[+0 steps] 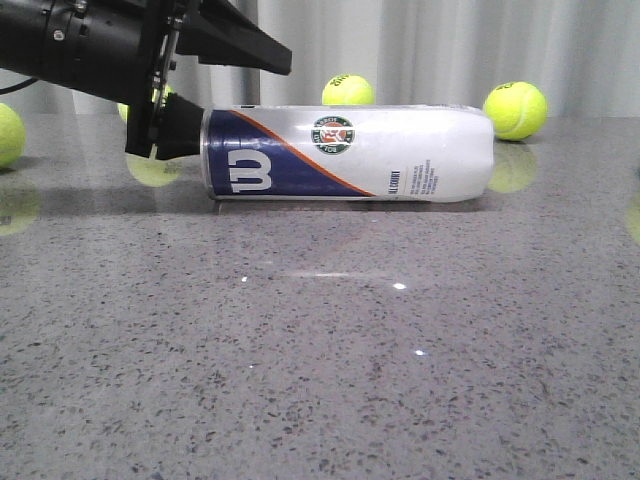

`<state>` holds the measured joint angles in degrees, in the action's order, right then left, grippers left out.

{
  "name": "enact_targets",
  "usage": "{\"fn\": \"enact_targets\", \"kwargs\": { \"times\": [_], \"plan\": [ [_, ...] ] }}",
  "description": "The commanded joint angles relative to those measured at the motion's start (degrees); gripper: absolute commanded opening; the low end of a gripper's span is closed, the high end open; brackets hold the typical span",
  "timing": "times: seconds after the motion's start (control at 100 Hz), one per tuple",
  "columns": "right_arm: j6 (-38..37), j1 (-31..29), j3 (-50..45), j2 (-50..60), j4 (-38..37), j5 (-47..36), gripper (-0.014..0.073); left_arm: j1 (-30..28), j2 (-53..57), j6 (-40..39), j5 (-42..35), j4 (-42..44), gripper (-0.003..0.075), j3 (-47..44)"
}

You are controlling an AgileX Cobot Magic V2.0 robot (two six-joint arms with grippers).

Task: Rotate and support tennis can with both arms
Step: 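Lift the can with the left gripper and stand it upright on its end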

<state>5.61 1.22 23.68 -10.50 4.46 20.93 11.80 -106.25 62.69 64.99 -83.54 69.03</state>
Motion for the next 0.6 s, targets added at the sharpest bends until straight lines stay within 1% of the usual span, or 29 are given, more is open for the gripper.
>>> {"fn": "enact_targets", "kwargs": {
  "times": [0.0, 0.01, 0.02, 0.03, 0.05, 0.06, 0.07, 0.08, 0.09, 0.12, 0.33, 0.5, 0.59],
  "plan": [
    [0.13, -0.3, 1.4, -0.59, 0.25, -4.25, -0.0068, 0.51, 2.51, -0.14, 3.35, -4.23, 0.0346, 1.86],
    [0.13, -0.3, 1.4, -0.59, 0.25, -4.25, -0.0068, 0.51, 2.51, -0.14, 3.35, -4.23, 0.0325, 1.86],
    [0.13, -0.3, 1.4, -0.59, 0.25, -4.25, -0.0068, 0.51, 2.51, -0.14, 3.35, -4.07, 0.0283, 1.86],
    [0.13, -0.3, 1.4, -0.59, 0.25, -4.25, -0.0068, 0.51, 2.51, -0.14, 3.35, -4.08, 0.0261, 1.86],
    [0.13, -0.3, 1.4, -0.59, 0.25, -4.25, -0.0068, 0.51, 2.51, -0.14, 3.35, -3.95, 0.0172, 1.86],
    [0.13, -0.3, 1.4, -0.59, 0.25, -4.25, -0.0068, 0.51, 2.51, -0.14, 3.35, -3.95, 0.0172, 1.86],
    [0.13, -0.3, 1.4, -0.59, 0.25, -4.25, -0.0068, 0.51, 2.51, -0.14, 3.35, -3.84, 0.0106, 1.86],
    [0.13, -0.3, 1.4, -0.59, 0.25, -4.25, -0.0068, 0.51, 2.51, -0.14, 3.35, -3.84, 0.0106, 1.86],
    [0.13, -0.3, 1.4, -0.59, 0.25, -4.25, -0.0068, 0.51, 2.51, -0.14, 3.35, -3.84, 0.0062, 1.86],
    [0.13, -0.3, 1.4, -0.59, 0.25, -4.25, -0.0068, 0.51, 2.51, -0.14, 3.44, -3.84, -0.0021, 1.86],
    [0.13, -0.3, 1.4, -0.59, 0.25, -4.25, -0.0068, 0.51, 3.27, -0.02, 8.33, -3.27, -0.0021, 1.95],
    [0.13, -0.3, 1.4, -0.59, 0.25, -4.25, -0.0068, 0.51, 10.78, -0.25, 7.85, 2.76, -0.0021, 2.09],
    [0.13, -0.3, 1.4, -0.59, 0.25, -4.25, -0.0068, 0.4, 17.27, -2.13, 6.36, 8.76, -0.0021, 2.38]
  ]
}}
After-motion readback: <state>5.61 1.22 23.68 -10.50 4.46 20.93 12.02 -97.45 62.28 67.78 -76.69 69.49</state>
